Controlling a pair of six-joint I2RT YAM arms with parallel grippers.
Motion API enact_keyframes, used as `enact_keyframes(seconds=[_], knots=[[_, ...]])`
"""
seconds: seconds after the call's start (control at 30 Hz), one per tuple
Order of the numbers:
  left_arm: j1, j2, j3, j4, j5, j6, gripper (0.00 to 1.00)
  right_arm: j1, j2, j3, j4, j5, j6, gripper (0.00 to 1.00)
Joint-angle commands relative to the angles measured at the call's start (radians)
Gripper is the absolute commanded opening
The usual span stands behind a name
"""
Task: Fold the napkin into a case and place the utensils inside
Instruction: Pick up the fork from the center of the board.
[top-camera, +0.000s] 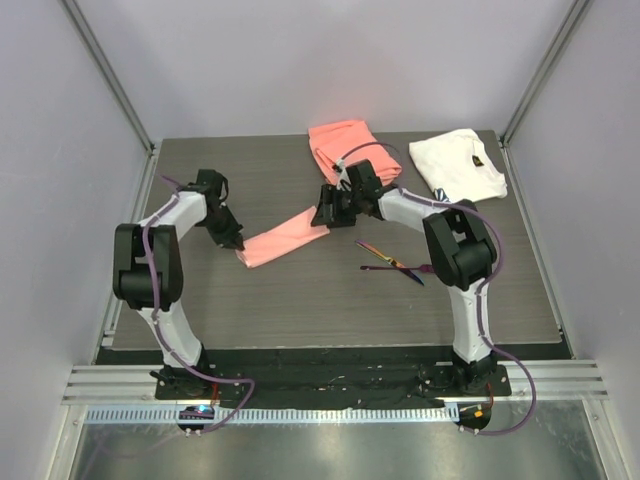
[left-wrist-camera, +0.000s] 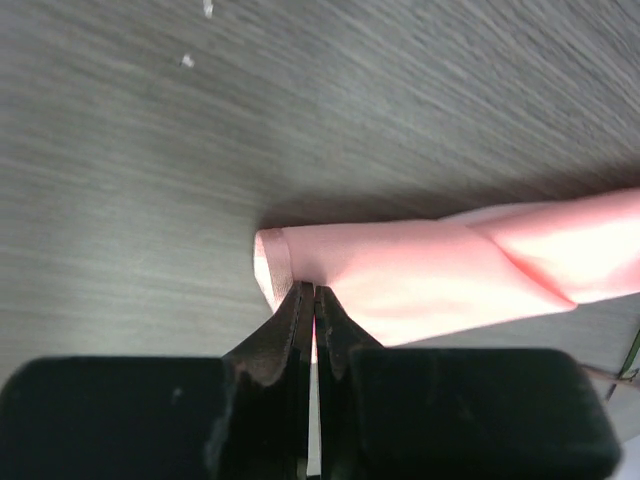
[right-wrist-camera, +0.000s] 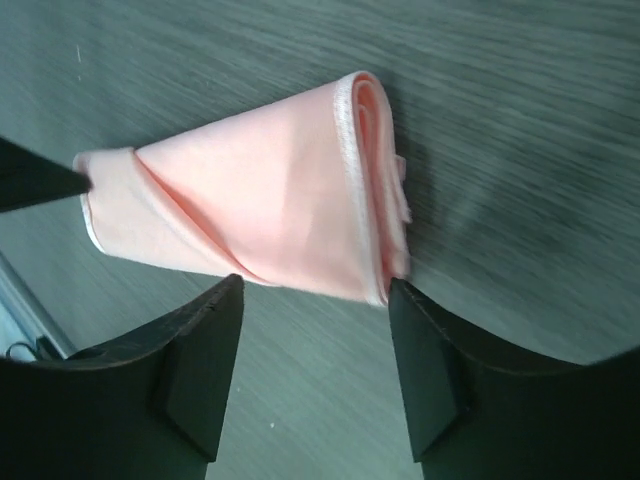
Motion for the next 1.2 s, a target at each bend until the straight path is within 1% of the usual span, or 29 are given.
enact_keyframes(seconds=[0.0, 0.03, 0.07, 0.1, 0.13, 0.17, 0.2, 0.23, 0.27, 0.3, 0.33, 0.37, 0.4, 0.43, 0.47, 0.5, 0.53, 0.6, 0.63, 0.7, 0.73, 0.83, 0.9, 0.93, 0.97, 1.0, 1.17], knots=[[0.009, -0.158, -0.02, -0.075, -0.032, 0.049, 0.1, -0.004, -0.231, -0.021, -0.126, 0.238, -0.004, 0.7], [0.011, -0.188, -0.028, -0.081, -0.041, 0.056, 0.19, -0.007, -0.262, -0.062, -0.15, 0.293, -0.003, 0.78], [0.011, -0.229, -0.045, -0.085, -0.047, 0.066, 0.25, -0.017, -0.328, -0.086, -0.176, 0.373, -0.001, 0.81], [0.008, -0.302, -0.051, -0.078, -0.039, 0.071, 0.3, -0.028, -0.359, -0.112, -0.215, 0.396, 0.003, 0.83], [-0.008, -0.347, -0.059, -0.062, -0.018, 0.076, 0.37, -0.042, -0.389, -0.177, -0.227, 0.406, 0.009, 0.89], [-0.028, -0.384, -0.069, -0.014, 0.019, 0.082, 0.39, -0.063, -0.429, -0.22, -0.236, 0.413, 0.029, 0.99], [-0.055, -0.41, -0.066, 0.004, 0.042, 0.106, 0.46, -0.106, -0.502, -0.263, -0.238, 0.412, 0.07, 1.0], [-0.124, -0.447, -0.057, 0.017, 0.046, 0.114, 0.49, -0.134, -0.547, -0.347, -0.237, 0.406, 0.095, 1.0], [-0.161, -0.458, -0.036, 0.024, 0.054, 0.114, 0.5, -0.157, -0.584, -0.388, -0.237, 0.406, 0.112, 1.0], [-0.198, -0.465, -0.031, 0.067, 0.062, 0.114, 0.49, -0.2, -0.659, -0.421, -0.244, 0.409, 0.149, 0.99], [-0.28, -0.472, -0.031, 0.107, 0.068, 0.114, 0.49, -0.215, -0.692, -0.477, -0.252, 0.421, 0.167, 1.0], [-0.325, -0.473, -0.045, 0.151, 0.076, 0.115, 0.5, -0.223, -0.718, -0.489, -0.273, 0.447, 0.189, 1.0], [-0.371, -0.475, -0.059, 0.266, 0.073, 0.117, 0.49, -0.232, -0.742, -0.494, -0.343, 0.522, 0.215, 1.0], [-0.464, -0.475, -0.068, 0.305, 0.047, 0.119, 0.49, -0.238, -0.767, -0.5, -0.374, 0.539, 0.258, 1.0], [-0.503, -0.464, -0.072, 0.34, 0.024, 0.12, 0.48, -0.24, -0.773, -0.497, -0.408, 0.556, 0.29, 1.0], [-0.538, -0.459, -0.074, 0.384, -0.001, 0.12, 0.47, -0.243, -0.776, -0.494, -0.48, 0.567, 0.316, 1.0], [-0.601, -0.455, -0.073, 0.452, -0.016, 0.122, 0.46, -0.243, -0.782, -0.497, -0.505, 0.587, 0.365, 0.98], [-0.662, -0.429, -0.073, 0.518, -0.051, 0.14, 0.46, -0.246, -0.793, -0.531, -0.52, 0.632, 0.417, 0.95], [-0.721, -0.417, -0.048, 0.53, -0.096, 0.157, 0.46, -0.246, -0.798, -0.557, -0.52, 0.675, 0.442, 0.9], [-0.77, -0.38, -0.017, 0.528, -0.124, 0.2, 0.46, -0.246, -0.787, -0.568, -0.517, 0.711, 0.505, 0.81], [-0.816, -0.374, -0.001, 0.528, -0.181, 0.212, 0.46, -0.248, -0.778, -0.571, -0.517, 0.723, 0.52, 0.81], [-0.879, -0.373, 0.003, 0.526, -0.216, 0.253, 0.47, -0.248, -0.733, -0.557, -0.548, 0.749, 0.575, 0.8], [-0.887, -0.387, -0.003, 0.517, -0.211, 0.255, 0.47, -0.248, -0.729, -0.568, -0.555, 0.774, 0.611, 0.81], [-0.887, -0.389, 0.012, 0.494, -0.208, 0.254, 0.48, -0.249, -0.73, -0.578, -0.556, 0.777, 0.621, 0.8], [-0.885, -0.389, 0.029, 0.415, -0.214, 0.254, 0.48, -0.248, -0.73, -0.584, -0.553, 0.781, 0.634, 0.8], [-0.887, -0.389, 0.038, 0.405, -0.213, 0.254, 0.48, -0.252, -0.72, -0.587, -0.553, 0.783, 0.66, 0.8], [-0.885, -0.429, 0.0, 0.446, -0.165, 0.258, 0.49, -0.254, -0.655, -0.592, -0.548, 0.8, 0.707, 0.8]])
